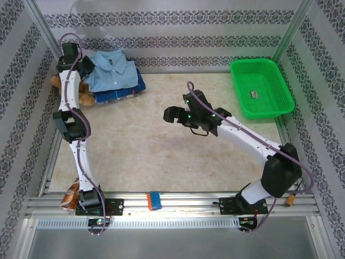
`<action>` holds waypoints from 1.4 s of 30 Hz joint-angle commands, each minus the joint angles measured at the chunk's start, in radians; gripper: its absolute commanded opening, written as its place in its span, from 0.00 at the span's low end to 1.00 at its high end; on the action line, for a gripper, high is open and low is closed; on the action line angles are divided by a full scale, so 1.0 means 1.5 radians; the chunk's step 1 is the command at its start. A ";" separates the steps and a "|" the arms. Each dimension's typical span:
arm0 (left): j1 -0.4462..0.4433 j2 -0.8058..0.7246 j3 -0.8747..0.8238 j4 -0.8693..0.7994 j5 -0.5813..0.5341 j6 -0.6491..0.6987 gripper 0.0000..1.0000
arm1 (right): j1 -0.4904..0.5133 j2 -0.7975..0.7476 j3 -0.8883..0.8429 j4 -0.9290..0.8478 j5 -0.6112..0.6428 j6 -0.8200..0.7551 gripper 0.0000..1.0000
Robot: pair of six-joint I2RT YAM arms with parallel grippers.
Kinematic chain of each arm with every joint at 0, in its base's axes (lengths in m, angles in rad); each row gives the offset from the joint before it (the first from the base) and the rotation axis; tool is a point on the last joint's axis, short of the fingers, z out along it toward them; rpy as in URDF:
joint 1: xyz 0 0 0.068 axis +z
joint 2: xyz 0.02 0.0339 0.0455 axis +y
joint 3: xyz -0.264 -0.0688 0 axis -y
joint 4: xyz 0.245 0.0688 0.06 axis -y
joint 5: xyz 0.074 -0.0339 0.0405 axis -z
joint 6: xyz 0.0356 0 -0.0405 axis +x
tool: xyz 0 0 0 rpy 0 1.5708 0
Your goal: Fold and stack the long sleeve shirts
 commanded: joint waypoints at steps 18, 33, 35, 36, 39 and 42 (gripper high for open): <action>0.050 -0.092 0.058 -0.115 -0.140 0.035 1.00 | -0.006 -0.099 0.012 -0.116 0.032 -0.070 0.98; -0.074 -0.542 -0.622 0.284 -0.029 0.153 1.00 | -0.195 -0.396 -0.214 -0.214 0.027 -0.153 0.98; -0.129 -0.618 -0.723 0.338 -0.050 0.212 1.00 | -0.209 -0.411 -0.235 -0.225 0.057 -0.173 0.98; -0.159 -0.655 -0.775 0.361 -0.069 0.238 1.00 | -0.215 -0.420 -0.245 -0.228 0.080 -0.182 0.98; -0.226 -0.802 -0.980 0.473 -0.117 0.284 1.00 | -0.224 -0.472 -0.314 -0.199 0.180 -0.211 0.98; -0.236 -0.960 -1.161 0.539 -0.174 0.277 1.00 | -0.233 -0.537 -0.385 -0.140 0.264 -0.233 0.98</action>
